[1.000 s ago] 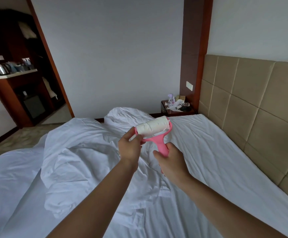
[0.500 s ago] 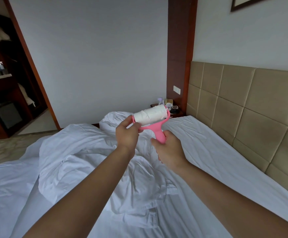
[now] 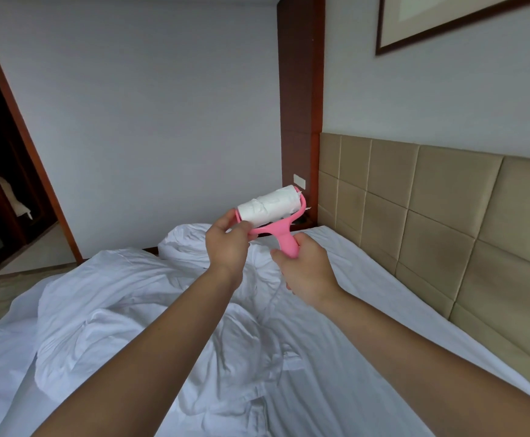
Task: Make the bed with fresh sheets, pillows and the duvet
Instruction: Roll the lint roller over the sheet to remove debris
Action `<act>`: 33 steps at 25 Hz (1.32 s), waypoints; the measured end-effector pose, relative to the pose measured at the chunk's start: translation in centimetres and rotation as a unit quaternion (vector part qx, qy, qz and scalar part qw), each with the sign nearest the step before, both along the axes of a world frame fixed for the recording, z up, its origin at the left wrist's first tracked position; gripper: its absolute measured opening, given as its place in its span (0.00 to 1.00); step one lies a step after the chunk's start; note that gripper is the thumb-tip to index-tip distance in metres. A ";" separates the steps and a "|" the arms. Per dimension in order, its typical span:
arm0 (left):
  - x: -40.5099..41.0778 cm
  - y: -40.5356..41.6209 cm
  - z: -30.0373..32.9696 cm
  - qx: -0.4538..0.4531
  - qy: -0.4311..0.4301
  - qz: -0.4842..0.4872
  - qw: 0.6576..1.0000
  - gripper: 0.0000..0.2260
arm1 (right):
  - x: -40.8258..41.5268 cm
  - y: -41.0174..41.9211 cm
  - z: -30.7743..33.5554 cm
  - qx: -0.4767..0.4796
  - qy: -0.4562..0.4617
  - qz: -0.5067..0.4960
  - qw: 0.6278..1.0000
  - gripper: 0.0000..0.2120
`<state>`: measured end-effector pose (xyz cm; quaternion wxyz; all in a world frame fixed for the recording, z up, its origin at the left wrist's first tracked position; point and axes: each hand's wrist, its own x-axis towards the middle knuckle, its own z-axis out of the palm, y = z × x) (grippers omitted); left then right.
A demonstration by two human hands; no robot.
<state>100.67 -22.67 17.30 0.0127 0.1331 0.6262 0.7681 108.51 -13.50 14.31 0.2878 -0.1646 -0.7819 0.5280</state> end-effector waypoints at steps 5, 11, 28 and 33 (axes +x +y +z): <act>1.6 0.3 0.4 0.002 0.001 0.003 1.000 0.15 | 1.7 0.4 0.5 0.005 0.005 0.004 1.000 0.09; 2.8 -2.2 -0.1 -0.007 0.001 0.019 1.000 0.15 | 2.2 -1.9 -0.5 0.007 0.003 0.008 1.000 0.10; -3.2 -28.2 -5.9 0.017 -0.080 -0.011 0.997 0.17 | -2.8 -28.2 -6.4 -0.029 -0.040 -0.014 0.999 0.11; -4.3 -34.7 -5.8 0.013 -0.086 0.035 0.996 0.16 | -4.9 -33.7 -6.0 -0.021 -0.056 0.046 0.997 0.11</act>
